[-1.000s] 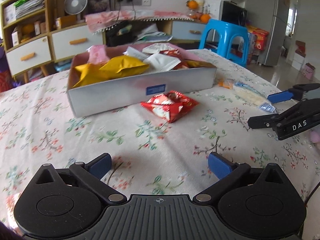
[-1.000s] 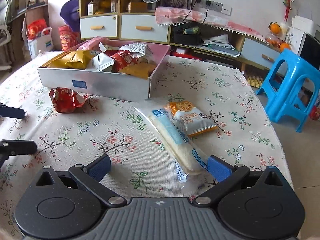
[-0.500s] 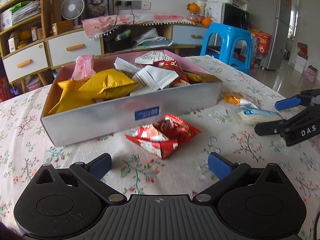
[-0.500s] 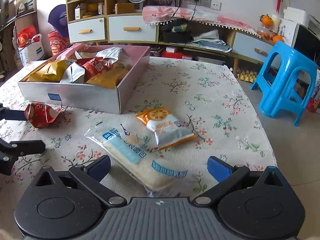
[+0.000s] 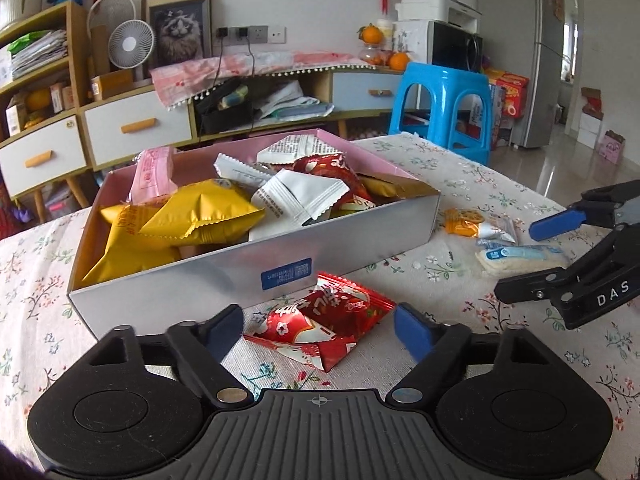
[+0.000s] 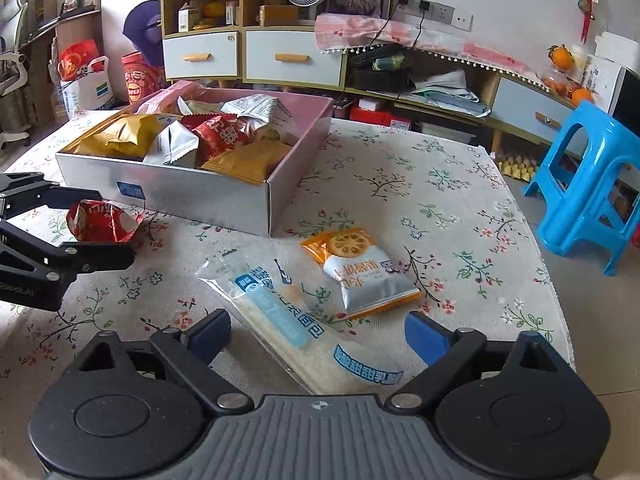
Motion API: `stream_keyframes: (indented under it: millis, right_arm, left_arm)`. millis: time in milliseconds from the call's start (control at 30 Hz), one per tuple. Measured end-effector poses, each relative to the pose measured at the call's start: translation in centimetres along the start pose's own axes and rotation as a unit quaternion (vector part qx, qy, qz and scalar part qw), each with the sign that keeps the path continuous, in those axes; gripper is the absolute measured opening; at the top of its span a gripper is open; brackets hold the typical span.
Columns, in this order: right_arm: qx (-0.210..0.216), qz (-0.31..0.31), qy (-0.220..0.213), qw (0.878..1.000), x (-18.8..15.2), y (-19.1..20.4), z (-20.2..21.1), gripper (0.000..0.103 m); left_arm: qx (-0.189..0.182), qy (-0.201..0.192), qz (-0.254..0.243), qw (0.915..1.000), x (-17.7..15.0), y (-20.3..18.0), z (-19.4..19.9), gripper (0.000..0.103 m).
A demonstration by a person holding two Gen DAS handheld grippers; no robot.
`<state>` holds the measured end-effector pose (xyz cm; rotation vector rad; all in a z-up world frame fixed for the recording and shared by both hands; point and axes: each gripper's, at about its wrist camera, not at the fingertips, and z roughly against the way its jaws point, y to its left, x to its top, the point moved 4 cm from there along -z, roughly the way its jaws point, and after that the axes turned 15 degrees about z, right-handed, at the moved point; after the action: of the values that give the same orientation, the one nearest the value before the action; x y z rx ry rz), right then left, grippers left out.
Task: Organize snacks
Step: 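Move both tools back toward the red candy pack and clear bread-stick packet, then grasp the red candy pack with the left tool while the right tool grasps the clear bread-stick packet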
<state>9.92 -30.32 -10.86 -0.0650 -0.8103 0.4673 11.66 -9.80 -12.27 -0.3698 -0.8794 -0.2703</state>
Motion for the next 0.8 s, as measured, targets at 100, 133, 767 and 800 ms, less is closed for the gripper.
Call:
stream_keyframes:
  millis: [100, 133, 767, 800]
  right_arm:
    - [0.007, 0.004, -0.002, 1.0, 0.2, 0.2, 0.1, 0.071]
    - [0.01, 0.006, -0.003, 1.0, 0.2, 0.3, 0.2, 0.067]
    - [0.064, 0.043, -0.008, 0.997, 2.7, 4.1, 0.9, 0.011]
    - [0.069, 0.041, -0.008, 0.997, 2.9, 4.3, 1.0, 0.011]
  left_arm:
    - [-0.001, 0.005, -0.015, 0.9999, -0.1, -0.3, 0.1, 0.057]
    - [-0.001, 0.006, -0.019, 0.9998, -0.2, -0.4, 0.2, 0.055]
    - [-0.025, 0.031, 0.032, 0.9987, -0.3, -0.6, 1.9, 0.032]
    - [-0.025, 0.033, 0.04, 0.9983, -0.2, -0.3, 2.0, 0.032]
